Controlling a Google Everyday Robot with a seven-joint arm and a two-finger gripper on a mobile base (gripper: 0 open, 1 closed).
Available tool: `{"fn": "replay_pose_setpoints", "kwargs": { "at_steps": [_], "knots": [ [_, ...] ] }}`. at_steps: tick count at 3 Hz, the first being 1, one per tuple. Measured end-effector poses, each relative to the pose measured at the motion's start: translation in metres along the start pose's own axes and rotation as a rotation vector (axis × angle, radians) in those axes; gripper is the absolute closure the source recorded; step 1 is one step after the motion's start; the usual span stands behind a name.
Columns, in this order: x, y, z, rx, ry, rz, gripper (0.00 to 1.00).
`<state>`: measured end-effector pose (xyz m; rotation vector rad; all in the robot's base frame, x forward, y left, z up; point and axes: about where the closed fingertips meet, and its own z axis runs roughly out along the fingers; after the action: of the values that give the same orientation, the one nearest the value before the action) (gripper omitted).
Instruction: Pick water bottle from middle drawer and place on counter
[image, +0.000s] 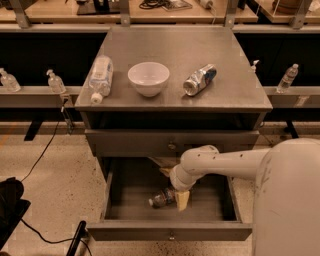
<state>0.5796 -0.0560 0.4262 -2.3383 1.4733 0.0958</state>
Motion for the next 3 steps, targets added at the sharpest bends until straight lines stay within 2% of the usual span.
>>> {"fn": "replay_pose_setpoints", "kwargs": {
  "at_steps": [1, 2, 3],
  "knots": [
    [0.012, 0.001, 0.026, -0.028, -0.002, 0.036, 0.02],
    [0.020, 0.006, 0.052, -0.071, -0.009, 0.062, 0.18],
    [0.026, 0.011, 0.068, -0.103, -0.013, 0.081, 0.41]
  ]
}}
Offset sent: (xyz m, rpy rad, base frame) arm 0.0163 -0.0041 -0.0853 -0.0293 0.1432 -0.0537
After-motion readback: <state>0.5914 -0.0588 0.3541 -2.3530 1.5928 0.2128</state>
